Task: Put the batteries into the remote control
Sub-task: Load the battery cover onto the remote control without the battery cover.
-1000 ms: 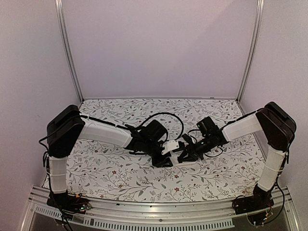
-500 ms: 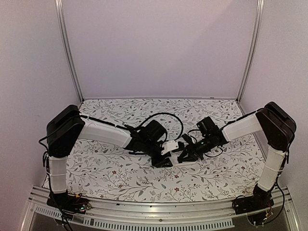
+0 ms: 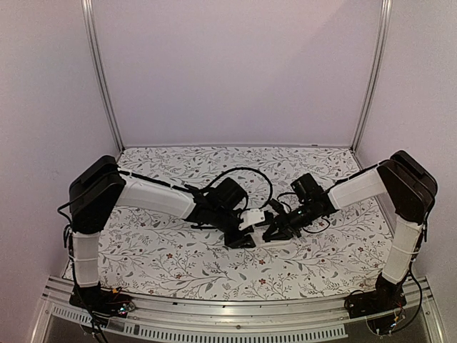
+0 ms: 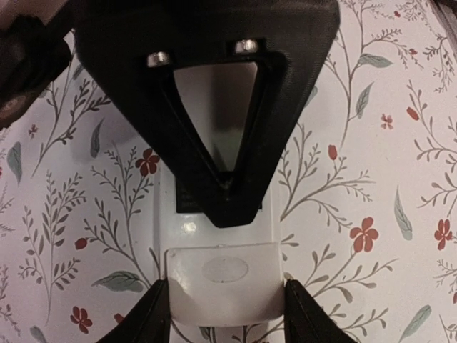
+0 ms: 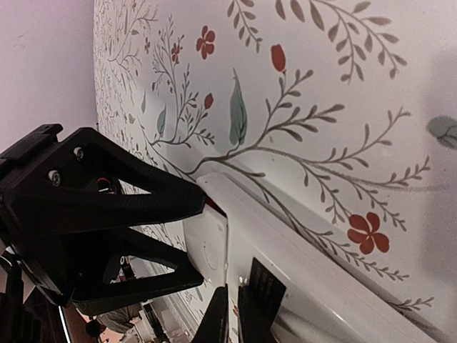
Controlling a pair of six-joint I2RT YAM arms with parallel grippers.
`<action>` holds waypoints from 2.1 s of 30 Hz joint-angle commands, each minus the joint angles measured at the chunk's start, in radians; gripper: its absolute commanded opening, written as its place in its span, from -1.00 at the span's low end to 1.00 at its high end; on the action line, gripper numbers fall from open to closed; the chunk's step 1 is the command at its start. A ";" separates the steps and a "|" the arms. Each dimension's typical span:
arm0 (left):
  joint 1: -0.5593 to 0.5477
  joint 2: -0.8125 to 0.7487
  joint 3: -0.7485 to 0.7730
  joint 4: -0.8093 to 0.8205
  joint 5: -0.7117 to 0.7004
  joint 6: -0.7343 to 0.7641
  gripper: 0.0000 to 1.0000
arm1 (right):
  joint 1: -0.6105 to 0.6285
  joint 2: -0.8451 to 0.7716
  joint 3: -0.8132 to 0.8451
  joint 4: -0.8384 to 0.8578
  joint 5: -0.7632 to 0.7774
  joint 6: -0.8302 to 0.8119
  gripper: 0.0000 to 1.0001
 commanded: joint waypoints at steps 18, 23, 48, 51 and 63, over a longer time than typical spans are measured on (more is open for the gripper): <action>0.009 -0.019 0.021 -0.086 0.004 0.060 0.02 | 0.005 0.042 0.006 -0.067 0.046 -0.030 -0.88; 0.011 0.005 0.036 -0.100 -0.005 0.061 0.03 | 0.007 0.035 0.006 -0.067 0.040 -0.028 -0.87; 0.011 0.074 0.072 -0.112 0.021 0.060 0.09 | 0.011 0.005 0.029 -0.003 -0.051 0.002 -0.88; 0.011 0.075 0.070 -0.112 0.021 0.059 0.09 | 0.016 0.008 0.018 0.062 -0.078 0.048 -0.88; 0.011 0.072 0.064 -0.112 0.016 0.058 0.10 | 0.032 0.060 -0.035 0.310 -0.114 0.239 -0.89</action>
